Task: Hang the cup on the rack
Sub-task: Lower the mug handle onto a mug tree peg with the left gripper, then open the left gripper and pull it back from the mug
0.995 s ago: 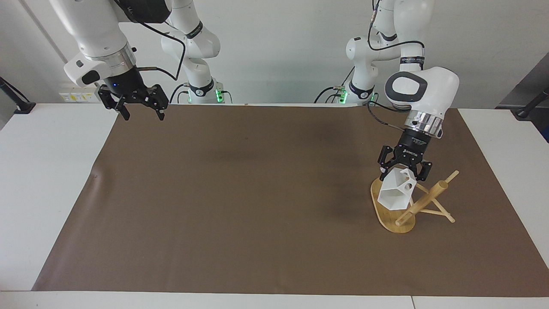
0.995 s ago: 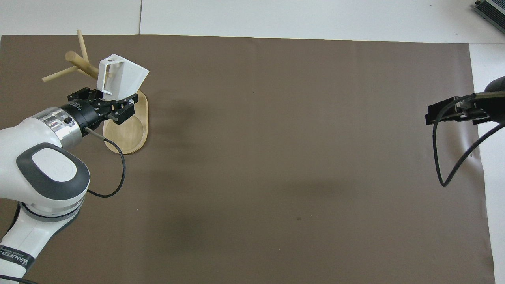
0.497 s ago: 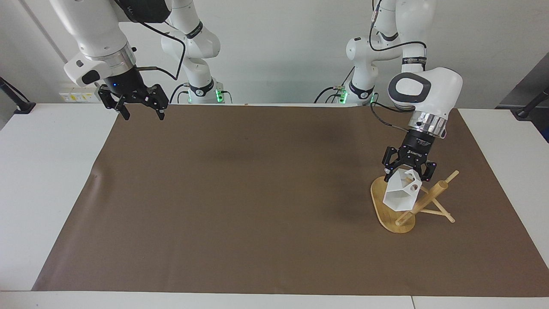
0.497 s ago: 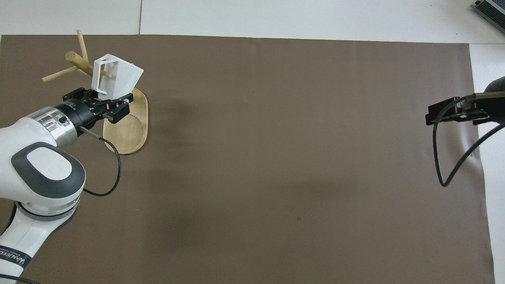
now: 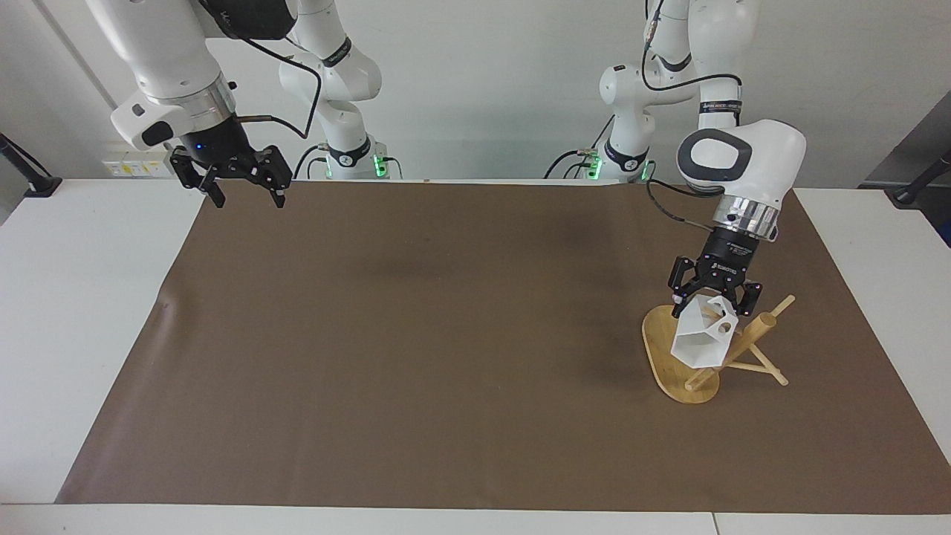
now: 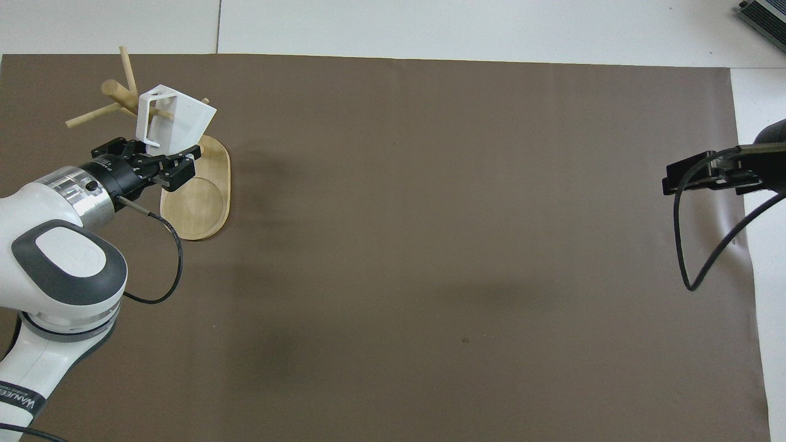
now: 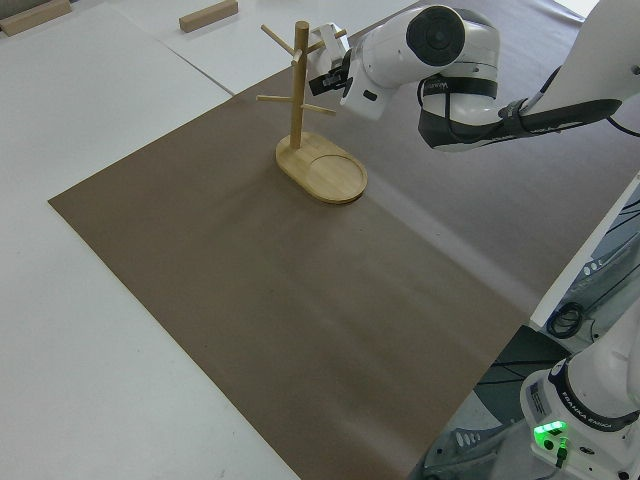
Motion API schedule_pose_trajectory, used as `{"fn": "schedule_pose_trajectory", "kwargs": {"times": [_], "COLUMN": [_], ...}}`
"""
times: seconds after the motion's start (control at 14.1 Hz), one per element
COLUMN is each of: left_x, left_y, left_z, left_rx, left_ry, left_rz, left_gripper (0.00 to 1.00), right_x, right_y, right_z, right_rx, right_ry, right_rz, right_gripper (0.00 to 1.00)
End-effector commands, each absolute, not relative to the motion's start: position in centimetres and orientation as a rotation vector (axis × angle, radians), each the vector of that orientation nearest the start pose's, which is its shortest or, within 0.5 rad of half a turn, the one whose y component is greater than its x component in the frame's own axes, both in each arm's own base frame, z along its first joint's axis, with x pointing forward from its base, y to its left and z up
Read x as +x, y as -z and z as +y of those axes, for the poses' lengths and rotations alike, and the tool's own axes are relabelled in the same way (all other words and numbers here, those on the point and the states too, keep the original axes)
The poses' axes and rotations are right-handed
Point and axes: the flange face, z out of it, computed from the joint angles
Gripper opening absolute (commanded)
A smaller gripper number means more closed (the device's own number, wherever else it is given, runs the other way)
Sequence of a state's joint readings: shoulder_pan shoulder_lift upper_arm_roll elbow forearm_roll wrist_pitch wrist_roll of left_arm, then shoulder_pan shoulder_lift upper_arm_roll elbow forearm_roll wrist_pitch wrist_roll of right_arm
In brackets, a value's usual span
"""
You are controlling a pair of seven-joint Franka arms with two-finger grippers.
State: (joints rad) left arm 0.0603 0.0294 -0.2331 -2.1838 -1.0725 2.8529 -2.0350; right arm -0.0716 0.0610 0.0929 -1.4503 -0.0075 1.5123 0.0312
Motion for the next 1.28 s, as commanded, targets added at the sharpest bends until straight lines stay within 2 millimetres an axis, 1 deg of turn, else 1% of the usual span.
{"fn": "schedule_pose_trajectory", "kwargs": {"times": [0.0,0.43,0.5,0.57,0.64,0.71,0.78,0.85,1.07,1.21], "left_x": [57.08,57.08,57.09,57.09,57.11,57.11,57.13,57.09,57.14,57.1], "left_y": [-42.93,-42.91,-42.91,-42.9,-42.81,-42.82,-42.97,-42.9,-42.86,-42.75], "left_z": [-4.82,-4.75,-4.66,-4.68,-4.59,-4.58,-4.6,-4.59,-4.06,-4.11], "left_rx": [0.394,0.393,0.392,0.392,0.391,0.39,0.391,0.391,0.383,0.387], "left_ry": [0.343,0.344,0.343,0.344,0.344,0.343,0.343,0.344,0.343,0.347], "left_rz": [2.307,2.308,2.308,2.309,2.31,2.31,2.307,2.309,2.312,2.316], "left_gripper": [0.0,0.0,0.07,0.08,0.18,0.39,0.92,1.0,1.0,1.0], "right_x": [56.15,56.15,56.15,56.15,56.15,56.15,56.15,56.15,56.15,56.15], "right_y": [-64.27,-64.27,-64.27,-64.27,-64.27,-64.27,-64.27,-64.27,-64.27,-64.27], "right_z": [0.91,0.91,0.91,0.91,0.91,0.91,0.91,0.91,0.91,0.91], "right_rx": [-3.128,-3.128,-3.128,-3.128,-3.128,-3.128,-3.128,-3.128,-3.128,-3.128], "right_ry": [-0.022,-0.022,-0.022,-0.022,-0.022,-0.022,-0.022,-0.022,-0.022,-0.022], "right_rz": [0.038,0.038,0.038,0.038,0.038,0.038,0.038,0.038,0.038,0.038], "right_gripper": [1.0,1.0,1.0,1.0,1.0,1.0,1.0,1.0,1.0,1.0]}}
